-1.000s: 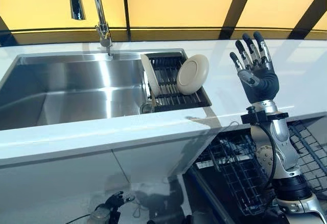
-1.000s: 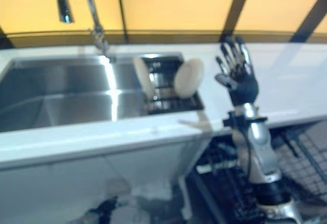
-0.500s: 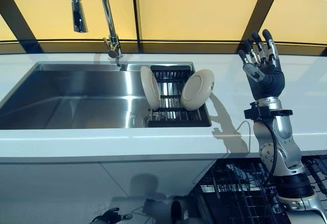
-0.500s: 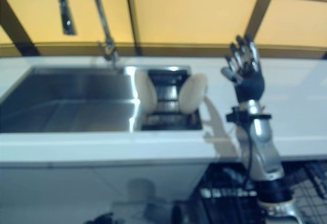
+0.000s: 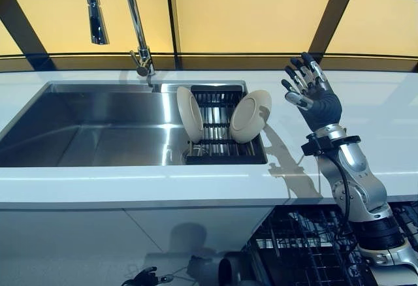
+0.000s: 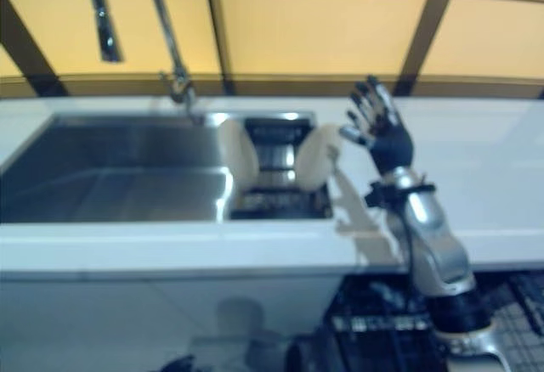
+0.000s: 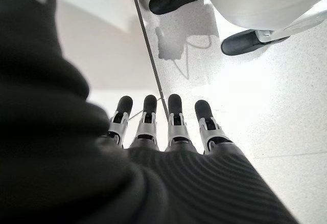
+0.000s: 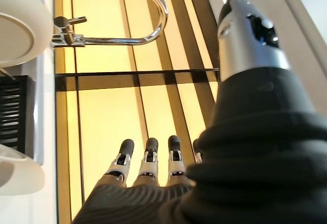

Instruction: Take plates into dishwasher

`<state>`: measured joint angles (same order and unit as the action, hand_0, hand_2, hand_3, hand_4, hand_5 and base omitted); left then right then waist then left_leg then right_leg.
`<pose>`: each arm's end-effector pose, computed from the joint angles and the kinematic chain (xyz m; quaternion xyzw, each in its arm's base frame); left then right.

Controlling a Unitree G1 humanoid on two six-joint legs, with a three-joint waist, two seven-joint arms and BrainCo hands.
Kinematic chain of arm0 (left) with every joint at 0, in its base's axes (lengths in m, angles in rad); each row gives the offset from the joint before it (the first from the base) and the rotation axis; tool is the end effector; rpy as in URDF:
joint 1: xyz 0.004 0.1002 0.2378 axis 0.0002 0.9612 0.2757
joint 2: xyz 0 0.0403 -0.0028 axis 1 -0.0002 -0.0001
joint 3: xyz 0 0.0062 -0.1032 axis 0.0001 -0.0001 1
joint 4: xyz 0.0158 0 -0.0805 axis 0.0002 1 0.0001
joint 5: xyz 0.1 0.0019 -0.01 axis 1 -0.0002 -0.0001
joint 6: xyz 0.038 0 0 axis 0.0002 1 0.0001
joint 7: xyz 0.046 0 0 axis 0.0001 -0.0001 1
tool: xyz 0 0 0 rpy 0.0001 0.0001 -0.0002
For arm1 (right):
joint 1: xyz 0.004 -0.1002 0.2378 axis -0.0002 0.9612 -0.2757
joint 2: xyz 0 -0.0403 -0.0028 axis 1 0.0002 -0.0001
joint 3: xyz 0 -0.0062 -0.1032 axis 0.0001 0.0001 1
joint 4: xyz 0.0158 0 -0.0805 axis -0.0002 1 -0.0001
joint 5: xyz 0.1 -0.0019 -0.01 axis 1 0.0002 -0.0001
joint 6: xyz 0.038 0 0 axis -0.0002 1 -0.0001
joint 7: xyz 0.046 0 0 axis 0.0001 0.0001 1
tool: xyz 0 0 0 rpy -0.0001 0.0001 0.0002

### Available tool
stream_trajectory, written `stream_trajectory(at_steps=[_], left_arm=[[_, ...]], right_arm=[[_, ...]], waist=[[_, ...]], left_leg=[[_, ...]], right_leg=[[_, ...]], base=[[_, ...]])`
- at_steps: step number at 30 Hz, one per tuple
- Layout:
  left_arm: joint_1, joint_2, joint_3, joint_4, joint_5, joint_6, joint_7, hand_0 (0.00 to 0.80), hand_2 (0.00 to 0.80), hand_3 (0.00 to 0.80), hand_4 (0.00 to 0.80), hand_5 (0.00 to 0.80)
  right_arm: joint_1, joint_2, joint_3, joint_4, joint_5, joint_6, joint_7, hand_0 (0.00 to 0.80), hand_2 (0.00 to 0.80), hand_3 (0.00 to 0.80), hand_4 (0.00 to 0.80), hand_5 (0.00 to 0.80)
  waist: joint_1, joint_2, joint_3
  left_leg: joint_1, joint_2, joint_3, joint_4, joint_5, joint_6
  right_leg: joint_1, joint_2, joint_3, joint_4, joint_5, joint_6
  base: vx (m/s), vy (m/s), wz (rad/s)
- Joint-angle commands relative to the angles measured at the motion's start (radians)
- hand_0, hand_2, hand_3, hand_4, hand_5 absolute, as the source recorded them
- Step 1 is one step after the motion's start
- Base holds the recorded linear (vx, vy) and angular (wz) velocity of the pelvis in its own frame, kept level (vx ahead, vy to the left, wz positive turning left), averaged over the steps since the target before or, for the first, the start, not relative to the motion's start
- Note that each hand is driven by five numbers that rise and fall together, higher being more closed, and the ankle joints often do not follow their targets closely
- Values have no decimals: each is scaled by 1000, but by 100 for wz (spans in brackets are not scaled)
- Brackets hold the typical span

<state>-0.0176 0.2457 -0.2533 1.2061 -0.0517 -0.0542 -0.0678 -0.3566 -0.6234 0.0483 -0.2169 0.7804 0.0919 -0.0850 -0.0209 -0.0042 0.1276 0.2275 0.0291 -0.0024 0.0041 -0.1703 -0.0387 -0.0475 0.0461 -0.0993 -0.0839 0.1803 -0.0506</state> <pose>0.0831 0.2171 -0.1137 0.1330 0.5473 -0.0524 0.8247 0.2463 -0.2066 0.1813 0.0684 -0.1839 0.1107 0.9743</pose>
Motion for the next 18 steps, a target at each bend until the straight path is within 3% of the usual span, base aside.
stream_trajectory(at_steps=[1, 4, 7, 18], left_arm=[[-5, 42, 7, 4, 52, -8, -8, 0, 0, 0, 0, 0], [-20, 38, -17, 4, 71, -4, -22, 0, 0, 0, 0, 0], [-25, 38, -31, 12, 79, -2, -29, 0, 0, 0, 0, 0], [-36, 63, -69, 35, 69, 25, -22, 0, 0, 0, 0, 0]], right_arm=[[-2, -24, -68, 16, 48, 26, -34, 0, 0, 0, 0, 0], [32, -64, -107, 41, 91, 54, -63, 0, 0, 0, 0, 0], [24, -80, -105, 108, 104, 50, -60, 0, 0, 0, 0, 0], [-35, -132, -131, 275, 82, 86, -57, 0, 0, 0, 0, 0]], waist=[[-27, -50, -64], [-49, -65, -56], [-51, -71, -54], [-53, -81, -61]], left_leg=[[-74, -95, 133, 16, 6, 89], [-85, -69, 206, -47, 54, 75], [-85, -74, 206, -55, 48, 87], [-89, -84, 229, -91, 61, 119]], right_leg=[[102, -2, 9, -3, -177, 69], [107, -12, -45, -3, -187, 79], [92, -19, -37, -3, -176, 91], [40, -21, -15, 9, -124, 129]], base=[[-9, 26, 53], [-52, 77, 57], [-52, 189, 29], [-17, 136, -17]])
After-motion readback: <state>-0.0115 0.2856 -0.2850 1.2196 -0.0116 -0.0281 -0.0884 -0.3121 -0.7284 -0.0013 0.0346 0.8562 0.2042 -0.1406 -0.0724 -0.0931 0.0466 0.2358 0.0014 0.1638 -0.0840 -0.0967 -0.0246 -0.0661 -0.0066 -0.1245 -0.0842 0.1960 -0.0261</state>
